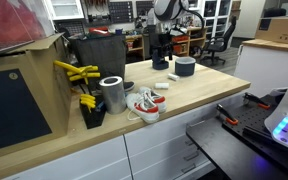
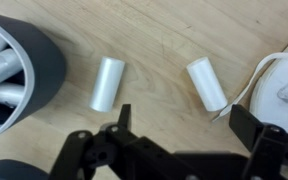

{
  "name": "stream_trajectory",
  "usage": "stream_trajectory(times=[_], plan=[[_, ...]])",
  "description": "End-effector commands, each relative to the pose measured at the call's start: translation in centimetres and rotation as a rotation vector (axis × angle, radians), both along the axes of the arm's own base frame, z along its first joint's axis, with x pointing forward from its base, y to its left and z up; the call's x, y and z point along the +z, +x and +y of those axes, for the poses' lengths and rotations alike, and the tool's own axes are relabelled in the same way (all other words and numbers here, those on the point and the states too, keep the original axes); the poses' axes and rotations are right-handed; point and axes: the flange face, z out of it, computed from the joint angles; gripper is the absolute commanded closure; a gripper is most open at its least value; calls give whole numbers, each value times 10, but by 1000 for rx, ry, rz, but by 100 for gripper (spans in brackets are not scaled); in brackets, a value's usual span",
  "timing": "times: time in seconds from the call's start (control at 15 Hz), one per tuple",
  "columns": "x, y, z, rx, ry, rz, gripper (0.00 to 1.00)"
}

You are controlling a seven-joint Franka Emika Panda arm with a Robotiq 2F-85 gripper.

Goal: Put the white items in the bowl

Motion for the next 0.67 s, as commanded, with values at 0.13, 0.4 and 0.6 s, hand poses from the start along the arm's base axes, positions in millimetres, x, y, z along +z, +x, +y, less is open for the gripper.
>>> stream_trajectory(times=[0.13,0.4,0.6], plan=[[-2,-9,19,46,48,40,0],[-2,-9,19,47,50,42,0],[-10,-9,13,19,35,39,0]])
